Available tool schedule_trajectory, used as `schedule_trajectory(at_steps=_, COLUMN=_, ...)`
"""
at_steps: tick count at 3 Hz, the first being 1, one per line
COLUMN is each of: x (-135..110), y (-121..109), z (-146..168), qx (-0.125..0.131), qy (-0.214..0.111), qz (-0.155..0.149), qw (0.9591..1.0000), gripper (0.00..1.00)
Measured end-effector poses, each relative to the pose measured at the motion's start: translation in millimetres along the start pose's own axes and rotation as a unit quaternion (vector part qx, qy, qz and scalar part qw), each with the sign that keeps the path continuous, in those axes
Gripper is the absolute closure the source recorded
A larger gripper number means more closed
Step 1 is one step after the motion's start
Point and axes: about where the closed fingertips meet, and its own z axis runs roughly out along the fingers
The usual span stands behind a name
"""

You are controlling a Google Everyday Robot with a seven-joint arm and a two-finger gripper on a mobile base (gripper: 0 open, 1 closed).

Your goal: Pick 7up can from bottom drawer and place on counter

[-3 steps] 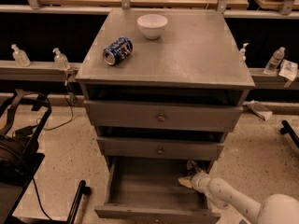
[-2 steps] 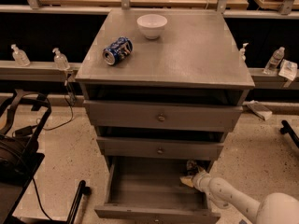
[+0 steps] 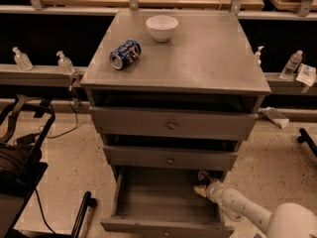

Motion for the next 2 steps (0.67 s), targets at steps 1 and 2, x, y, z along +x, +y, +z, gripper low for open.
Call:
schedule_trajectory(at_steps=1, x=-1.6, y=-0.3, z=-1.5, qx=0.0, qy=0.0, qz=0.0, qw=1.0, gripper=0.4)
schedule_trajectory(at_steps=2, x=-3.4, y=-0.7, z=-3.3, qx=0.0, qy=0.0, qz=0.0, qw=1.0, gripper=0.56)
